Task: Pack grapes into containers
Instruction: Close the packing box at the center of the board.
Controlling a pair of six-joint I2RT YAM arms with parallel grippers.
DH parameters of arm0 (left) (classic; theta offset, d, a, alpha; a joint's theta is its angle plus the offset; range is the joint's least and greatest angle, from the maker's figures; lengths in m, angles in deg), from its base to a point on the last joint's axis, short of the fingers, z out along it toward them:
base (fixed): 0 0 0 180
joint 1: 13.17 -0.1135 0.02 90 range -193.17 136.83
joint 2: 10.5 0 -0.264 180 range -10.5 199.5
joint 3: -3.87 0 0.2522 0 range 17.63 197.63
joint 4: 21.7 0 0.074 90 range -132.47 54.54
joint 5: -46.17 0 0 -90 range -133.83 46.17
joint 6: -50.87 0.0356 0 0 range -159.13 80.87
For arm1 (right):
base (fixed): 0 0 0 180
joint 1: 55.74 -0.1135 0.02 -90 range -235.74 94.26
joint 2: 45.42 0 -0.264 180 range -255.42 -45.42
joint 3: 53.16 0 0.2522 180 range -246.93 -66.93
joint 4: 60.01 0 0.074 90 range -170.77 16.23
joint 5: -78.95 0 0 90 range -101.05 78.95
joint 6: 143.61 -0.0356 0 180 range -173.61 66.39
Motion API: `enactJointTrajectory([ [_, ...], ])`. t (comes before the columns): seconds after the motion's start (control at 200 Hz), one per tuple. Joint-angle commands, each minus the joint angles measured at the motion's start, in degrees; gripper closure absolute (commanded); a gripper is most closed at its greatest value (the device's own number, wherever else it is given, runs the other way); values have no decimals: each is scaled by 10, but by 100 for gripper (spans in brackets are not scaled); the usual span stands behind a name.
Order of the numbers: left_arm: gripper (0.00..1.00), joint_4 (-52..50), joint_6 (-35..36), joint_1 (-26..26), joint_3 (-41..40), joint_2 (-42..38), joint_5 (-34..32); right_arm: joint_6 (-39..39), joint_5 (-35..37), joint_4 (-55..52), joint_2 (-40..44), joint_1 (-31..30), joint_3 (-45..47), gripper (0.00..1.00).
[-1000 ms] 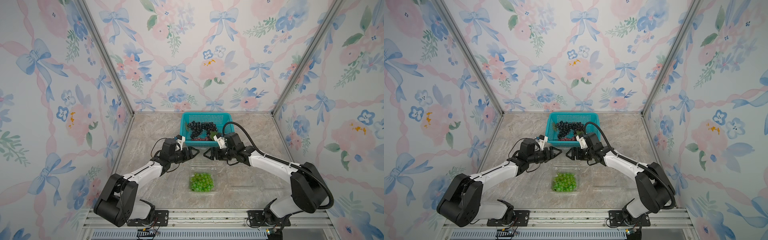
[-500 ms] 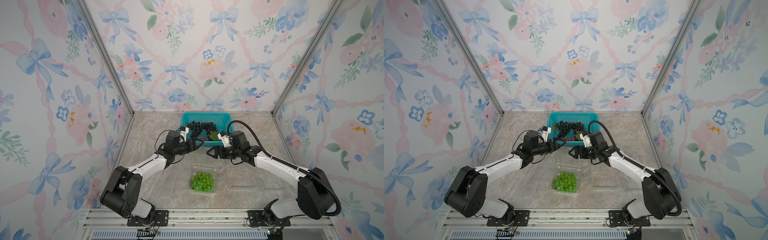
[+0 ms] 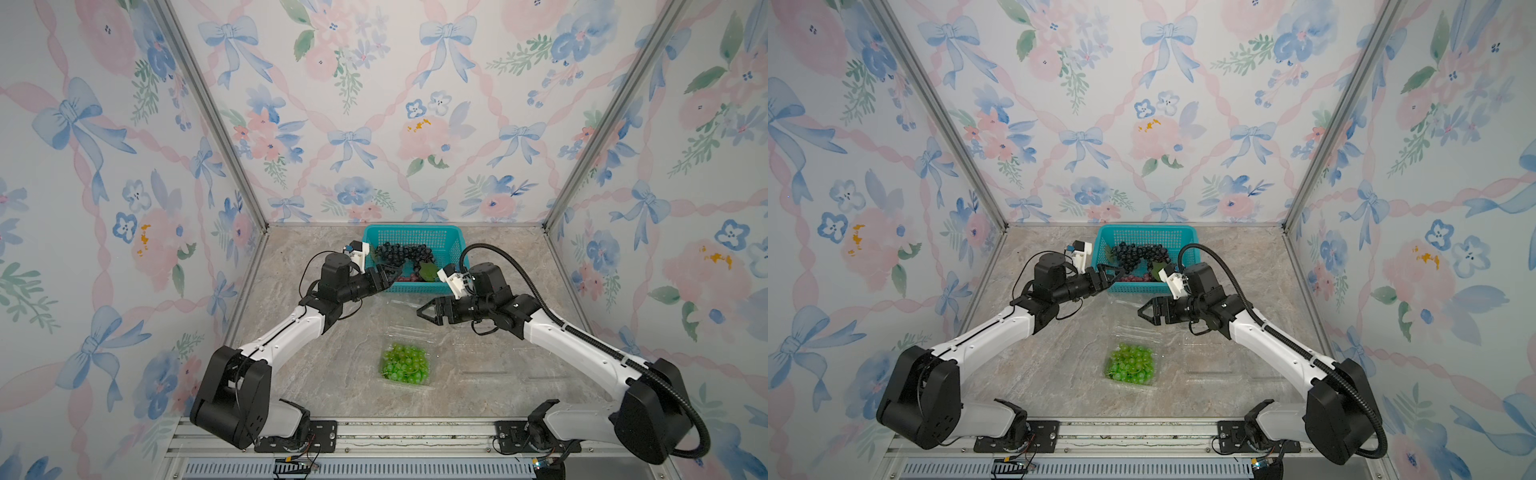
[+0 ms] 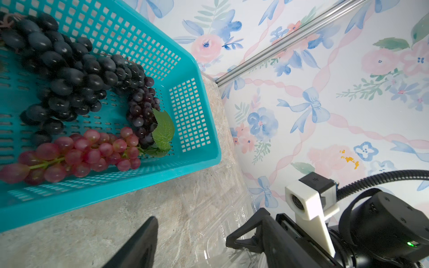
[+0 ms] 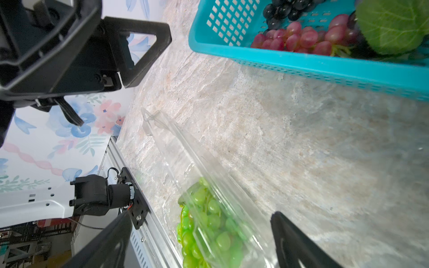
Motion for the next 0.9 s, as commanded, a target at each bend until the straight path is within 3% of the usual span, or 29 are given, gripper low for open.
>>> enactJointTrajectory([
  [0.0,27,-33,29,-5,-8,-31,-6,21,-6,-44,11,-21,6,7],
  [0.375,33,-139,79,-4,-82,-126,-41,16,85,-87,44,-142,15,6],
  [0.735,44,-255,82,27,-195,-258,-89,-27,267,-80,45,-277,60,20],
  [0.895,48,-298,75,49,-217,-287,-86,-43,306,-73,42,-306,76,24],
])
